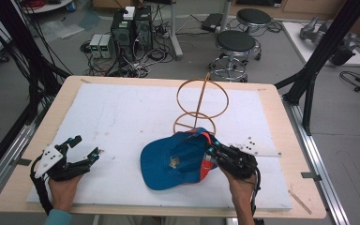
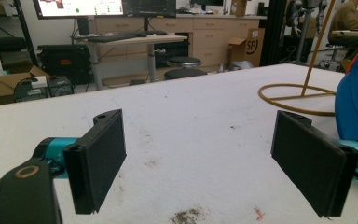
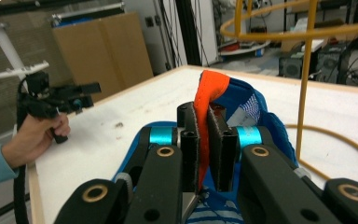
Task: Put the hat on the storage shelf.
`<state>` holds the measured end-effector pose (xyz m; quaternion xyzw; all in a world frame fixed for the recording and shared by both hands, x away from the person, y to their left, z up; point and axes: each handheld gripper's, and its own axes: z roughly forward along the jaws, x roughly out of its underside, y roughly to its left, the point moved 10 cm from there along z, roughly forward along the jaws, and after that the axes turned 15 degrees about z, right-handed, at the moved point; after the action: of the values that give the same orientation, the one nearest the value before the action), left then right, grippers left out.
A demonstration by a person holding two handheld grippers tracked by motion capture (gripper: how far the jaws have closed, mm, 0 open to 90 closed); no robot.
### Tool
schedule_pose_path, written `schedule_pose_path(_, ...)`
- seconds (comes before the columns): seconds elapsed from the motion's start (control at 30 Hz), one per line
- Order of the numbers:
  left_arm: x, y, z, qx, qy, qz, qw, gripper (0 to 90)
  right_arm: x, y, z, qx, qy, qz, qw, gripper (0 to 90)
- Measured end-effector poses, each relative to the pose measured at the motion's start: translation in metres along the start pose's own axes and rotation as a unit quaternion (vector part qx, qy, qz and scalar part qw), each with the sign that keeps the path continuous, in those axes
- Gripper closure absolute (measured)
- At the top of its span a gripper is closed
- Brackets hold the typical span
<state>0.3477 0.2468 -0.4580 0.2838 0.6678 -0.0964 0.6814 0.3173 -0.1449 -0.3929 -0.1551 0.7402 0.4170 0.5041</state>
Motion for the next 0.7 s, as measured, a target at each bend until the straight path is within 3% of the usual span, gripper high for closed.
schedule_pose_path(0.37,0.000,0.000,0.000,-0.001,0.000,-0.001,1.0000,18.0,-0.015,0.001,-0.016,0.010,-0.032,-0.004,0.9994,84.5)
schedule_pose_path(0.7,0.000,0.000,0.000,-0.001,0.000,0.000,1.0000,18.0,-0.045,0.007,-0.050,0.023,-0.074,-0.023,0.9967,84.5)
